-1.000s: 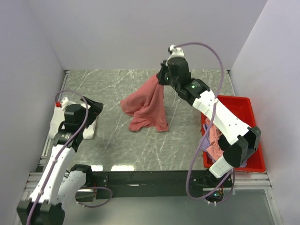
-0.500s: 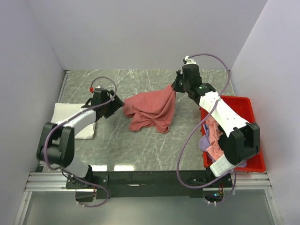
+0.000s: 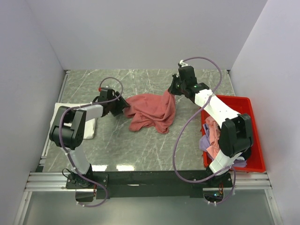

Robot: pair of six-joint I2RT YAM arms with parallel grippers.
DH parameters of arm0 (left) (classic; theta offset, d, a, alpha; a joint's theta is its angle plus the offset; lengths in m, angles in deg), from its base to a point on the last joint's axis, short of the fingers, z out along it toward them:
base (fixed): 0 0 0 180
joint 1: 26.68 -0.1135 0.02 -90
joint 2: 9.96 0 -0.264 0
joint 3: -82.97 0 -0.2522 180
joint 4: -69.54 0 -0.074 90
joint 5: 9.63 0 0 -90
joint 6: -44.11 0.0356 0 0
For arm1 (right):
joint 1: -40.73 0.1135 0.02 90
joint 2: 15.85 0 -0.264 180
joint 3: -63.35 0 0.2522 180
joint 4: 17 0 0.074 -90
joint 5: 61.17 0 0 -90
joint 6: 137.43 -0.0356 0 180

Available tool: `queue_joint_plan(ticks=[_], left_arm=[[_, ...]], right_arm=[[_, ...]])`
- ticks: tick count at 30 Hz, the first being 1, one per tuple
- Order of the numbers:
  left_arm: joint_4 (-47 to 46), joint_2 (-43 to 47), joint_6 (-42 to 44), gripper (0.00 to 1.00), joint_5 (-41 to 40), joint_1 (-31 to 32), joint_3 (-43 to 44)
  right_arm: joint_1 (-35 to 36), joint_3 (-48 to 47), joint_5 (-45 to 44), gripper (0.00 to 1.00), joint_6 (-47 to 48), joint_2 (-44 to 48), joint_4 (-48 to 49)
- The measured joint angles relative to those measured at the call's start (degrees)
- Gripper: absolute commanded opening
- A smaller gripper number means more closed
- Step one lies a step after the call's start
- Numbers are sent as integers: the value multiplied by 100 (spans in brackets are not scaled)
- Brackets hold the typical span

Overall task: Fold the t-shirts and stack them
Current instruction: Flatten the tshirt out

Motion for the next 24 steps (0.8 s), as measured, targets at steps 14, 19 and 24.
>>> queue_joint_plan(ticks=[14, 19, 24], left_arm=[[-131, -251, -20, 1, 83, 258, 245], [131, 1012, 155, 1, -393, 293, 116], [350, 2900, 424, 1, -1226, 680, 144]], right_arm=[[-42, 0, 52, 0, 94, -11, -2], [-39, 4, 153, 0, 264, 225, -20], [72, 9, 127, 0, 457, 1298, -94]])
